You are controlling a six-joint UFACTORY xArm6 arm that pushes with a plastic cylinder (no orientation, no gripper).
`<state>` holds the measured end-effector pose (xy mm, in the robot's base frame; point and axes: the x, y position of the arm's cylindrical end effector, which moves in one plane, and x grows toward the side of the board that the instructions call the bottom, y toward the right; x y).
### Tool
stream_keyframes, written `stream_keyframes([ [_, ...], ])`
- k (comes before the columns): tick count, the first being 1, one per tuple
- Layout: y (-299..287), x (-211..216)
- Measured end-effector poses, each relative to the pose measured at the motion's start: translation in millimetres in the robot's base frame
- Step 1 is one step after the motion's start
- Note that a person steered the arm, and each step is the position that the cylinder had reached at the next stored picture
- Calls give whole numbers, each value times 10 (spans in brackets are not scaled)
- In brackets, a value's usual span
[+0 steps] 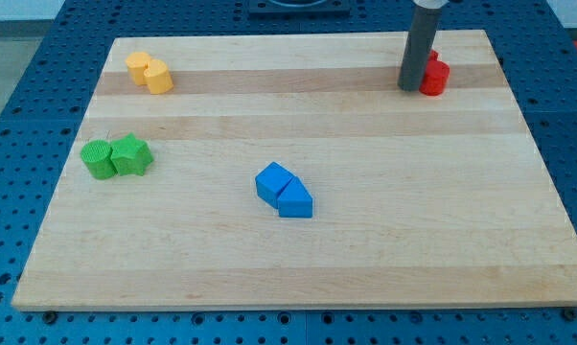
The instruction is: Separate blue triangle from blue cube
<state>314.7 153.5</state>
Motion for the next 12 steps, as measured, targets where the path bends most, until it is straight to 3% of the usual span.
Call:
stream_keyframes([
  [2,-462,411],
  [5,-650,414],
  [7,-1770,774],
  [10,-2527,932],
  [12,-2320,1079],
])
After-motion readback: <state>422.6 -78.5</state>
